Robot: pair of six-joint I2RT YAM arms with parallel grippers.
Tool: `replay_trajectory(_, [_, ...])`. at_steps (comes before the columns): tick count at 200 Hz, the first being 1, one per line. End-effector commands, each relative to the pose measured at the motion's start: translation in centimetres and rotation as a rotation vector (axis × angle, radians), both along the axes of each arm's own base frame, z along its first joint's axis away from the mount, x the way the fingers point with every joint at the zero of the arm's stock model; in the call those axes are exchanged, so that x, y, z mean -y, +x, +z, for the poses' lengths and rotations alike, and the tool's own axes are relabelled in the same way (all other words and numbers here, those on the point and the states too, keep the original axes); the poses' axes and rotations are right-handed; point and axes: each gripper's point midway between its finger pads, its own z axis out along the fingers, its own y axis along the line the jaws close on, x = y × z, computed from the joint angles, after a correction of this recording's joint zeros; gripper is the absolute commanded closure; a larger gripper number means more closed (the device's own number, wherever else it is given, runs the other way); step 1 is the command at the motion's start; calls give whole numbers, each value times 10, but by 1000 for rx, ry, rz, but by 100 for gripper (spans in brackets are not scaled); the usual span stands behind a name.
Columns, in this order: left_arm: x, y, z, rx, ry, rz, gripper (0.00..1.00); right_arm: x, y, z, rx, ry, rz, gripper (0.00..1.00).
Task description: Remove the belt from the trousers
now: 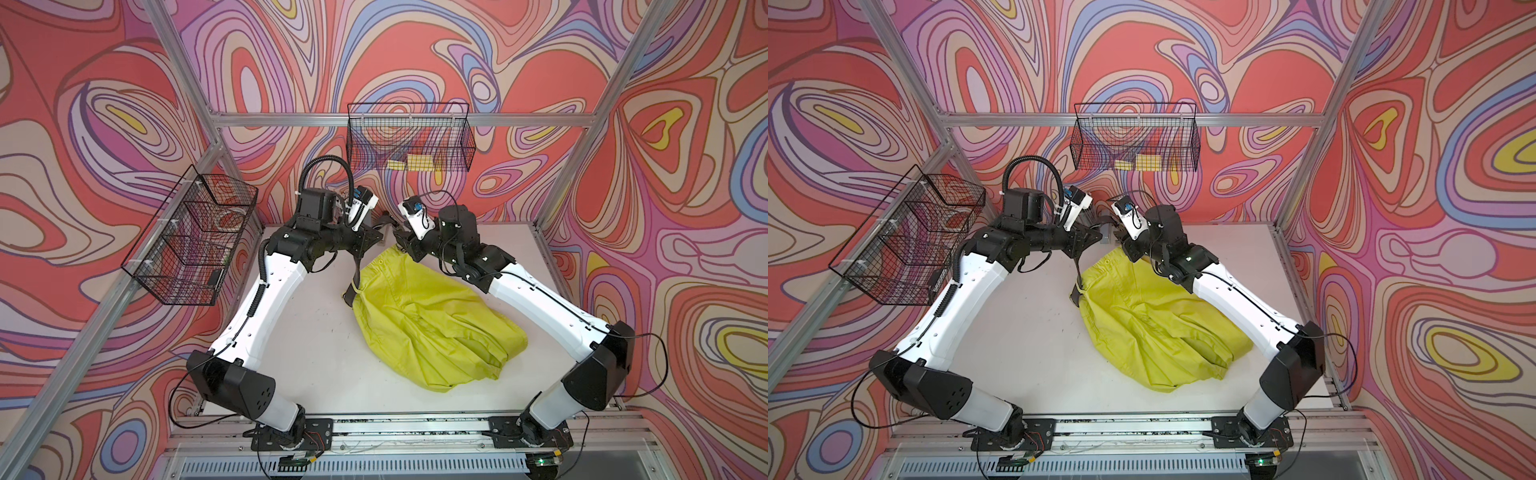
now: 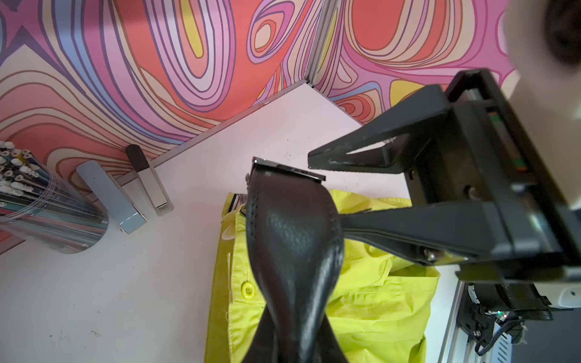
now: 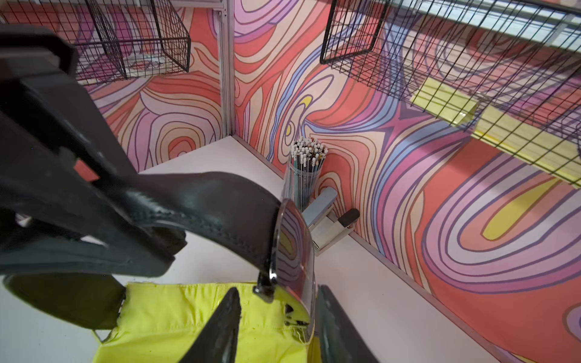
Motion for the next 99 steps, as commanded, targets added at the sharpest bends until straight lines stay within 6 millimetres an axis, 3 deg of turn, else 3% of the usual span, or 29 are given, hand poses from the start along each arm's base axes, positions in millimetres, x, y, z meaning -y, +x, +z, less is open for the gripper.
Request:
replay_trajectory(1, [9, -10, 8, -18, -27, -56, 100, -1, 3, 18, 52, 7, -9, 61])
replay_trajectory(99, [11, -11, 9, -36, -40, -63, 100, -13, 9, 9, 43, -20, 26, 78])
